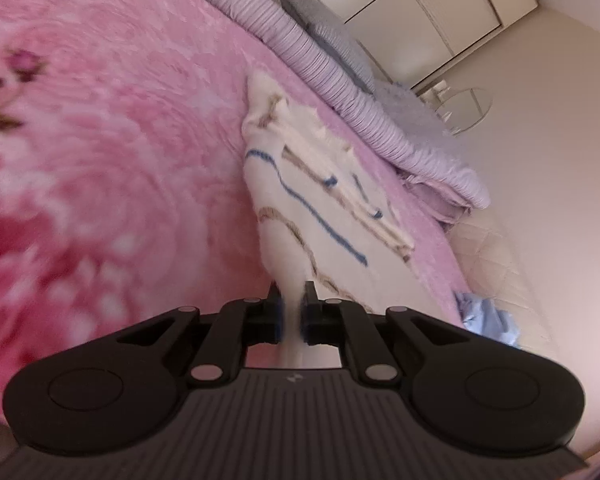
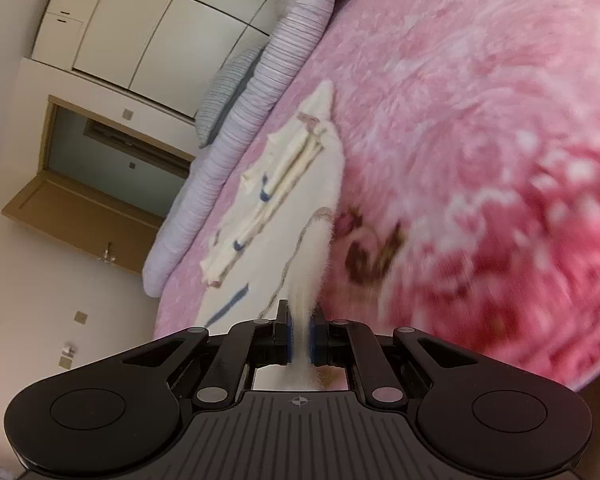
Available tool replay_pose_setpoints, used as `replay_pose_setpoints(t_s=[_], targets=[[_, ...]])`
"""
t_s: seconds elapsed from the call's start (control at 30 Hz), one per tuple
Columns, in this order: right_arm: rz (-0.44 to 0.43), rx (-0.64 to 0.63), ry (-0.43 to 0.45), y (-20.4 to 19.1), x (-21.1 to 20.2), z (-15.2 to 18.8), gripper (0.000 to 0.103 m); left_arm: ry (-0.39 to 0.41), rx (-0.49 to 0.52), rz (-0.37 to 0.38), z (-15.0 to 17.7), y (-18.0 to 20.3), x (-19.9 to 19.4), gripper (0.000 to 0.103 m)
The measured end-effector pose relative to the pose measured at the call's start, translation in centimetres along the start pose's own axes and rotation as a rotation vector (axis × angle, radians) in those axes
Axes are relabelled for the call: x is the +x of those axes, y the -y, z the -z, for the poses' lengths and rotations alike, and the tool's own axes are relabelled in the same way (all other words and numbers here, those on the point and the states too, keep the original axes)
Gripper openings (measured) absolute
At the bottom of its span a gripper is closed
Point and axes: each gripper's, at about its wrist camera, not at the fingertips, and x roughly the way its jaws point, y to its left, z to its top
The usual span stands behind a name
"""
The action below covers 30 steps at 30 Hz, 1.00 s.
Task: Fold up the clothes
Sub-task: 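Grasp the sweater hem with both grippers at its two corners, then lift the hem with both grippers and fold it up toward the collar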
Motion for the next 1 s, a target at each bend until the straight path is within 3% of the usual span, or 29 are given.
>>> replay_pose_setpoints(t_s=[0.23,0.33,0.47,0.53,0.6,0.77,0.87,1.0], targets=[[0.010,0.021,-0.020,0.2,-5.9,6.4,0.006,-0.010,-0.037,0.035,6.1,-0.5,-6.4,0.005],[0.055,0.044,-0.034,1.5,-6.4,8.0,0.006,-0.054,-0.007,0.008,7.8,-1.3,-5.6,0.005],[0.070,0.069,-0.035,2.5,-5.8,8.0,0.006,-0.050,-0.064,0.029,7.5,-2.9,-4.2,0.007],[0.059,0.063,-0.037,2.4,-5.3,7.9,0.007,-0.053,-0.071,0.014,7.2,-3.5,-3.7,0.010],[0.053,0.066,-0.039,2.7,-5.3,7.9,0.007,-0.080,-0.092,-0.004,7.2,-4.3,-3.2,0.020],[0.060,0.105,-0.041,4.2,-5.7,8.5,0.008,-0.121,-0.161,0.016,8.0,-6.3,-1.9,0.020],[0.068,0.095,-0.041,4.6,-5.3,8.6,0.010,-0.110,-0.141,0.002,8.1,-6.8,-1.5,0.020],[0.073,0.031,-0.042,5.2,-4.3,8.5,0.017,-0.099,-0.119,0.058,8.1,-7.6,-1.0,0.020]])
